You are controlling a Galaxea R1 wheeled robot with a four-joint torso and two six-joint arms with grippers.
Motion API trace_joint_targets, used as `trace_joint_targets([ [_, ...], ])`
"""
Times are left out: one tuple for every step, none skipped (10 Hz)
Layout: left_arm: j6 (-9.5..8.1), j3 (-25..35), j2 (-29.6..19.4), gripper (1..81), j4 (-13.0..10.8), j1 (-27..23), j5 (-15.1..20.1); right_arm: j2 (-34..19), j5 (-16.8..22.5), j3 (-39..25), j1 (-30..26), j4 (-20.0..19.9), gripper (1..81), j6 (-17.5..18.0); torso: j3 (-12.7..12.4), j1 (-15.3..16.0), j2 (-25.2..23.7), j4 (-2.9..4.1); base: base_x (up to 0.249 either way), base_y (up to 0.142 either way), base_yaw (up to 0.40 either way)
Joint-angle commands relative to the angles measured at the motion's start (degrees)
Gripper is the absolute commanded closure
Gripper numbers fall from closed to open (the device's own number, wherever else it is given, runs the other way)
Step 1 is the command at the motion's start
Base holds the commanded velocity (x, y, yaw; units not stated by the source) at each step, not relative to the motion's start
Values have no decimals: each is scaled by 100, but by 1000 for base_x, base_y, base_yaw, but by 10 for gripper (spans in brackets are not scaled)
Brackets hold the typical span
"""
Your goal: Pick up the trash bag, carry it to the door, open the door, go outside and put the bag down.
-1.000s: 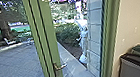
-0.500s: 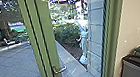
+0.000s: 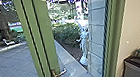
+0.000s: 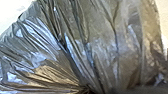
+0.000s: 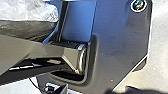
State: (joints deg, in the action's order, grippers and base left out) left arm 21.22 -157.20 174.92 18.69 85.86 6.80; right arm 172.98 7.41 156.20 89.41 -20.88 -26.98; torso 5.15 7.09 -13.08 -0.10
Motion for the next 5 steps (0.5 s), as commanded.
trace_joint_targets([
  [66,31,17,811,-23,-284,418,-7,410,-3,-260,5,10,-18,0,0,0,0,0,0,0],
  [66,31,17,811,-23,-276,418,-7,410,-3,-260,5,10,-18,2,5,2,0,0,0,0],
  [66,23,17,811,-23,-284,418,-7,410,-11,-269,5,10,-18,2,5,5,0,0,0,0],
  [66,31,17,811,-14,-284,418,-7,410,-3,-260,5,10,-18,0,0,2,0,0,0,0],
  [57,31,8,811,-14,-284,418,-7,410,-3,-260,5,10,-18,0,-2,2,0,0,0,0],
])
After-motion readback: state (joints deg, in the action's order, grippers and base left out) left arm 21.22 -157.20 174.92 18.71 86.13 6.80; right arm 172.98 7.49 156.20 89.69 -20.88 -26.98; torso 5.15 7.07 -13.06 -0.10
